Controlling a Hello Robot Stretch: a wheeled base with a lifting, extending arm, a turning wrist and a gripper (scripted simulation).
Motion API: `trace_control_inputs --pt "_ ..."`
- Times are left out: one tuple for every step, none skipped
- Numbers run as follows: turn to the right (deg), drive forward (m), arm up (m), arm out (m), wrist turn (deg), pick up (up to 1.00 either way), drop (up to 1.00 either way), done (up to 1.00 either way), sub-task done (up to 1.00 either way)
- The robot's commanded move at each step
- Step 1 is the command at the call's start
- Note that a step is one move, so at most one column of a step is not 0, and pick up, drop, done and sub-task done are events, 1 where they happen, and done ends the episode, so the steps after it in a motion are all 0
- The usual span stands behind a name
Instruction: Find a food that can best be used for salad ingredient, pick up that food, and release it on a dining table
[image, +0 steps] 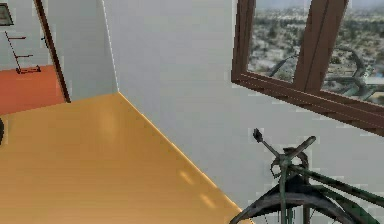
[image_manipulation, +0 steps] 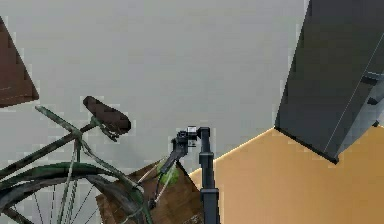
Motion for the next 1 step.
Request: trace_control_inputs --pt "0.0 0.00 0.00 0.00 45.0 0.00 0.00 0.00 0.00"
